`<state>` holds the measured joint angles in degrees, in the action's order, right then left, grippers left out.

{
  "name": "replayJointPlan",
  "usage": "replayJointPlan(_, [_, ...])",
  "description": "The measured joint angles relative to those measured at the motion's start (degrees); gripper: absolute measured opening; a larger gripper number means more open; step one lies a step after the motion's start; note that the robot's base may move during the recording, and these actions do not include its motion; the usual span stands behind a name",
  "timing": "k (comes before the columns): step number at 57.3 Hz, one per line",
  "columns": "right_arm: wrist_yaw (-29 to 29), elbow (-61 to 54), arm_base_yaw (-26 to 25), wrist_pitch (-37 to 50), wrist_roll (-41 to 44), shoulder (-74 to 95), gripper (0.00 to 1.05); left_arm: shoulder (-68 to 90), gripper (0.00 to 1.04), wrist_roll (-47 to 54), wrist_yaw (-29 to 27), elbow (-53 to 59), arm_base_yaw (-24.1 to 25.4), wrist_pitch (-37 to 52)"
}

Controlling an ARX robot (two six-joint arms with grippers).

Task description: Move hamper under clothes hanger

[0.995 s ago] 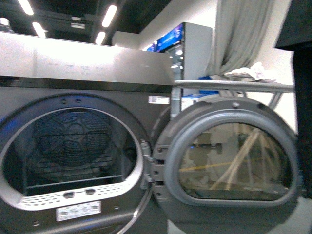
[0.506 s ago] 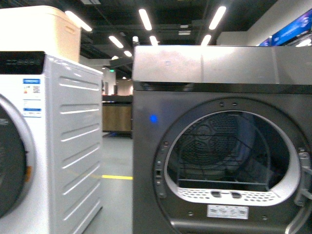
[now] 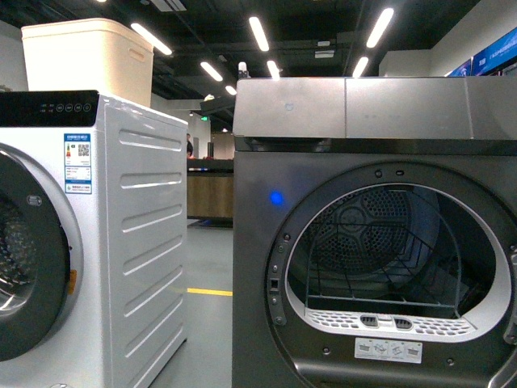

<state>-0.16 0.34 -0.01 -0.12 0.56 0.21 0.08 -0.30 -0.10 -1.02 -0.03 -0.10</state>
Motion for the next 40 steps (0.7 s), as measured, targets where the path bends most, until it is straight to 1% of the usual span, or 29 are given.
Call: replayJointPlan(40, [0.1,0.0,0.0,0.0,0.0,0.0,0.97,-0.1,0.98,0.0,0.1,0.0,0.0,0.0])
